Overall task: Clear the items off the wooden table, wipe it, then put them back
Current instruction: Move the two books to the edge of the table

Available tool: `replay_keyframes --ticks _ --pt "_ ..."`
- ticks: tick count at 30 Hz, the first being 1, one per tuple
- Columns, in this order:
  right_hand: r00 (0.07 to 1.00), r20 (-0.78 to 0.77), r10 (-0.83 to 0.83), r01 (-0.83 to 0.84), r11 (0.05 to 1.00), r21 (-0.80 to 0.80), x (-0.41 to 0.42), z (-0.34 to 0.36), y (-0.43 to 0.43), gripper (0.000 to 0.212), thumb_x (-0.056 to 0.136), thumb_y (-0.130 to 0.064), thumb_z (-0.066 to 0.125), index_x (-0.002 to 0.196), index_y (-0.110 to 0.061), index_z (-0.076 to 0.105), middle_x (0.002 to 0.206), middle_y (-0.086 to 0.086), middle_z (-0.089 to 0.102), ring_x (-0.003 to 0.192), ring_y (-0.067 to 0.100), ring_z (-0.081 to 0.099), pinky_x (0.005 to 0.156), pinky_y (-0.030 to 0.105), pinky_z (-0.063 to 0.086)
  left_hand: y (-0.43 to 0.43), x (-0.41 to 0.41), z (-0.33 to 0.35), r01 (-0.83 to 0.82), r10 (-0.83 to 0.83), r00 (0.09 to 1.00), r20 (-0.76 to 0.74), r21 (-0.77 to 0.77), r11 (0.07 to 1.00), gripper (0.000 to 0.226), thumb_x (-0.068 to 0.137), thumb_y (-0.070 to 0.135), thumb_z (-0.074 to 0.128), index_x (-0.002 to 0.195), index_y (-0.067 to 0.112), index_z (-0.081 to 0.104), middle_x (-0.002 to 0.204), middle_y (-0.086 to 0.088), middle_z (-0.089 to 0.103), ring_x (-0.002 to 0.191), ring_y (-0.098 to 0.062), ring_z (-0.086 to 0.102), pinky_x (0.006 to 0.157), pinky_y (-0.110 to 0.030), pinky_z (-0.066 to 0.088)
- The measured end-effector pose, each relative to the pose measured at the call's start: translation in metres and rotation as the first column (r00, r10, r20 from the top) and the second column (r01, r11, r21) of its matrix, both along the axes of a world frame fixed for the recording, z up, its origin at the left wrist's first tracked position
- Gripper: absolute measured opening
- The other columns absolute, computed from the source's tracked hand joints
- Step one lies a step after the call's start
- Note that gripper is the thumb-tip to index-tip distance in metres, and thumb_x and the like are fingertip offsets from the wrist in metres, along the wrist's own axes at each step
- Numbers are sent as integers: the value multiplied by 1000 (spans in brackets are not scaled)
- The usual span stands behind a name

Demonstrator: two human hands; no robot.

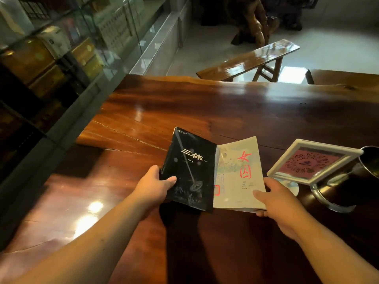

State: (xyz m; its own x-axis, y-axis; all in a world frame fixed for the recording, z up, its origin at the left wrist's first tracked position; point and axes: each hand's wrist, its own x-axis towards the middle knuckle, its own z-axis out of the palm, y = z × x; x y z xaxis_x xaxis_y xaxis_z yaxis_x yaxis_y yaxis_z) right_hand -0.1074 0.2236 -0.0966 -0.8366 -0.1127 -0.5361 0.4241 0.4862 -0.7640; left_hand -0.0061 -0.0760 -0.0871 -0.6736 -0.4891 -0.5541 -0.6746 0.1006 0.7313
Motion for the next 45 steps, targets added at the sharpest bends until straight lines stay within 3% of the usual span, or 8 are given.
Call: replay_keyframes --ticks 4,9,15,24,29,35,41,45 --pt "992 50 -112 120 969 -216 8 20 -39 26 101 -4 59 119 -23 62 117 3 71 87 28 75 60 37 58 -48 58 30 -68 87 992 -94 190 979 15 101 5 66 114 11 60 100 -14 76 76 -18 77 58 -31 60" --pt "989 126 -77 119 921 -371 19 40 -128 48 98 1 61 132 -31 55 124 -3 67 102 29 71 73 46 63 -116 135 52 -108 127 990 -65 246 963 23 102 4 62 123 14 62 105 -14 79 82 -24 75 62 -36 58" --pt "991 131 31 28 903 -428 51 36 -265 45 97 4 60 130 -26 55 128 2 67 103 27 71 78 55 62 -177 200 47 -192 202 979 6 337 922 24 101 -1 62 123 9 61 95 -17 79 74 -28 77 53 -34 58" --pt "981 81 179 -144 936 -321 80 12 -409 38 99 -1 61 125 -26 51 122 -2 65 85 21 73 68 46 64 -240 245 27 -326 360 933 -13 394 859 24 99 -8 62 120 3 61 96 -22 78 79 -32 78 55 -31 60" --pt "965 62 255 -232 940 -250 91 -1 -448 39 99 -1 60 127 -25 48 123 5 61 93 28 70 61 35 62 -257 258 11 -365 382 924 35 386 847 22 99 -3 65 119 1 60 98 -22 78 88 -38 77 62 -36 61" --pt "934 -14 357 -357 933 -53 86 -8 -458 26 99 -6 60 121 -17 51 111 10 66 70 25 75 56 33 61 -270 264 -12 -269 251 957 143 117 956 20 94 22 80 109 18 67 91 -1 81 86 -22 78 93 -49 58" --pt "796 -140 589 -510 777 368 80 -14 -458 22 96 -28 68 103 -11 55 97 11 68 81 32 70 58 39 53 -275 261 -23 -39 98 963 250 -233 972 34 85 60 76 91 31 60 80 9 73 71 2 66 62 -21 47" --pt "742 -163 650 -503 701 506 81 -17 -460 30 94 -37 68 107 -11 61 100 9 67 91 30 65 62 34 43 -281 261 -25 162 -17 934 357 -380 911 52 77 82 59 85 31 53 77 10 66 70 -4 60 55 -26 40"
